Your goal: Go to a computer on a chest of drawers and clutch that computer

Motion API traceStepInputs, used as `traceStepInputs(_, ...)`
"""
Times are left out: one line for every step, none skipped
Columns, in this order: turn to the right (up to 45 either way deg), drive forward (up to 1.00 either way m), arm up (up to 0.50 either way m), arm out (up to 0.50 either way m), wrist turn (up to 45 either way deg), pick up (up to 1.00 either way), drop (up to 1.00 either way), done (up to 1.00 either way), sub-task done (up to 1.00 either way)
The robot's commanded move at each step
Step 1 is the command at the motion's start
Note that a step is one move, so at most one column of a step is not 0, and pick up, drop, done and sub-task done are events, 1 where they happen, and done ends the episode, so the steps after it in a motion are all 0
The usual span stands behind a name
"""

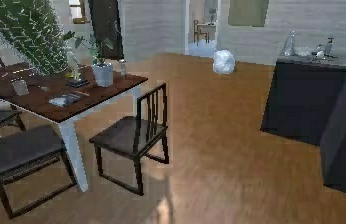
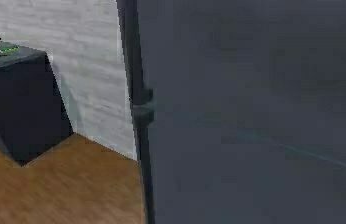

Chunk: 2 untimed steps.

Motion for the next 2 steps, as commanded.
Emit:
traceStepInputs(24.0,0.00,0.00,0.00,0.0,0.00,0.00,0.00,0.00)
traceStepInputs(0.0,1.00,0.00,0.00,0.0,0.00,0.00,0.00,0.00)
